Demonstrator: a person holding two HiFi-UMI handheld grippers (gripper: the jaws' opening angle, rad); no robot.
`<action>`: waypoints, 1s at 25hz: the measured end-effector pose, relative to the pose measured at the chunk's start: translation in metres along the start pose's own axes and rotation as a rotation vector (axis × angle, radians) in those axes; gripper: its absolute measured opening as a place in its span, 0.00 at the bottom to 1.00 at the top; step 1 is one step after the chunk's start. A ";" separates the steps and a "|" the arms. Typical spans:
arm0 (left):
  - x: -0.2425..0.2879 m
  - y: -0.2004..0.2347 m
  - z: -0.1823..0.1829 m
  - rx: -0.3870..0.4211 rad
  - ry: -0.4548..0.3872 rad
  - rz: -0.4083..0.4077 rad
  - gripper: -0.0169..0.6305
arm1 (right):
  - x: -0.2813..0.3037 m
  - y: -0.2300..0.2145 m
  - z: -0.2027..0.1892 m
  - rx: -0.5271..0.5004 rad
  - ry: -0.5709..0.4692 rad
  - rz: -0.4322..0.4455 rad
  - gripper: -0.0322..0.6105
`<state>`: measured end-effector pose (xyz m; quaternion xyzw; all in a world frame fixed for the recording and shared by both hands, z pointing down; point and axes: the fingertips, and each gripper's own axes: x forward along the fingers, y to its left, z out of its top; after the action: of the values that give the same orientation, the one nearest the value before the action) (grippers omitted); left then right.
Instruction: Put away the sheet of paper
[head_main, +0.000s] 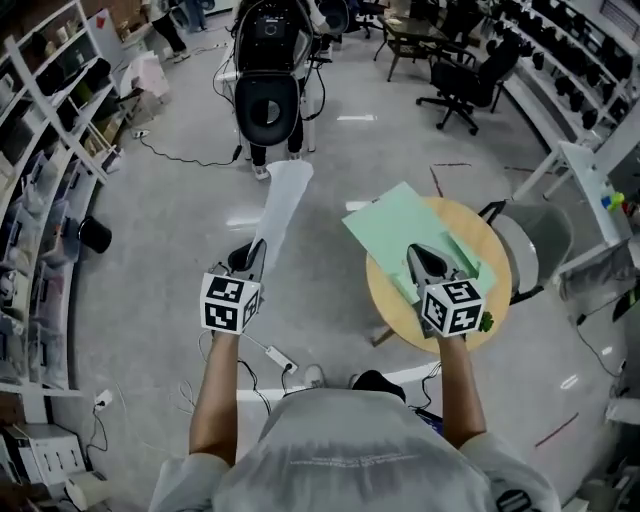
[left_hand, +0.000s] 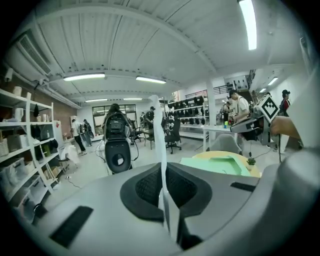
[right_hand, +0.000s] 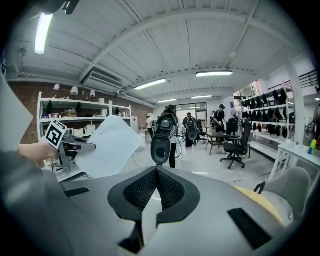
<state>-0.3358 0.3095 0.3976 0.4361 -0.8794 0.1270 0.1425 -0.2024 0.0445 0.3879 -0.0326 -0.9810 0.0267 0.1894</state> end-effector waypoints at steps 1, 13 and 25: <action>0.011 -0.004 0.001 0.010 0.003 -0.026 0.05 | -0.003 -0.007 -0.005 0.013 0.002 -0.022 0.10; 0.129 -0.077 0.045 0.039 0.021 -0.199 0.05 | -0.030 -0.134 -0.038 0.157 0.011 -0.205 0.09; 0.204 -0.163 0.074 0.057 0.032 -0.326 0.05 | -0.043 -0.210 -0.059 0.235 -0.003 -0.263 0.09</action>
<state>-0.3336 0.0389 0.4187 0.5747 -0.7907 0.1340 0.1627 -0.1520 -0.1657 0.4401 0.1185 -0.9673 0.1160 0.1921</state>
